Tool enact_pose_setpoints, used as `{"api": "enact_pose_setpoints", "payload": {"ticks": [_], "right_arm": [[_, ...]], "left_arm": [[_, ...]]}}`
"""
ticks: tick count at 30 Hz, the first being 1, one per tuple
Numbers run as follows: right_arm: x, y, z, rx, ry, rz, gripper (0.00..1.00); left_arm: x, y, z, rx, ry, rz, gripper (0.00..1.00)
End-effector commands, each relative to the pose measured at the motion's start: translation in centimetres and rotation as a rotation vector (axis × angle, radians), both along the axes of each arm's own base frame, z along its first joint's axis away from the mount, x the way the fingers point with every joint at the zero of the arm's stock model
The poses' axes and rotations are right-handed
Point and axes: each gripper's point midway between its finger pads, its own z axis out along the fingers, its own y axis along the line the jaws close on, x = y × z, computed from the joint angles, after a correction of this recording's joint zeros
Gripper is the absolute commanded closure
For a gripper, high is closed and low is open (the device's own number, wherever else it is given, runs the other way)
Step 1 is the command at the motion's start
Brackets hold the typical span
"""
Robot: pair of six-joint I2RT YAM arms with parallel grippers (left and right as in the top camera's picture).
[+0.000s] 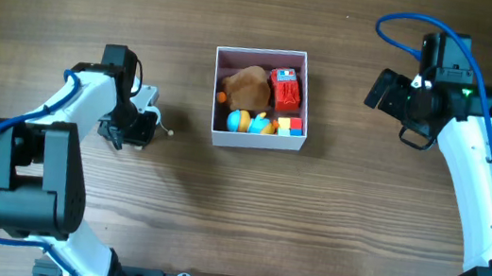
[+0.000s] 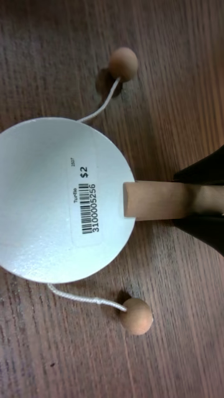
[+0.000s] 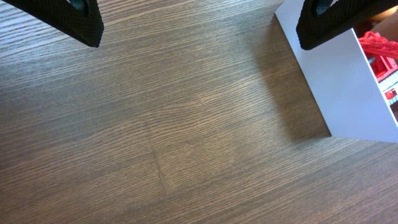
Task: Pack container
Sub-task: 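Grasp the rattle drum's wooden handle with the left gripper, then carry the rattle drum over the box and lower it inside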
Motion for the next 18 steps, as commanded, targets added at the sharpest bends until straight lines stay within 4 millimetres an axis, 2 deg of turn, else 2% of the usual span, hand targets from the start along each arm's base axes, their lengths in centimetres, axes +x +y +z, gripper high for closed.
{"api": "enact_pose_setpoints", "payload": {"ticks": [1, 5, 8, 14, 18], "right_arm": [[0.0, 0.1, -0.4, 0.009, 0.008, 0.001, 0.00], [0.0, 0.1, -0.4, 0.009, 0.008, 0.001, 0.00], [0.0, 0.1, -0.4, 0.009, 0.008, 0.001, 0.00], [0.0, 0.1, -0.4, 0.009, 0.008, 0.001, 0.00], [0.0, 0.1, -0.4, 0.009, 0.008, 0.001, 0.00]], "left_arm": [[-1.1, -1.7, -0.6, -0.087, 0.047, 0.084, 0.96], [-1.4, -3.2, -0.1, -0.125, 0.066, 0.082, 0.96], [-1.3, -4.1, 1.1, -0.123, 0.069, 0.052, 0.96], [1.1, -6.1, 5.9, -0.127, -0.009, 0.044, 0.96], [3.1, -7.4, 10.0, -0.145, -0.126, 0.024, 0.96]]}}
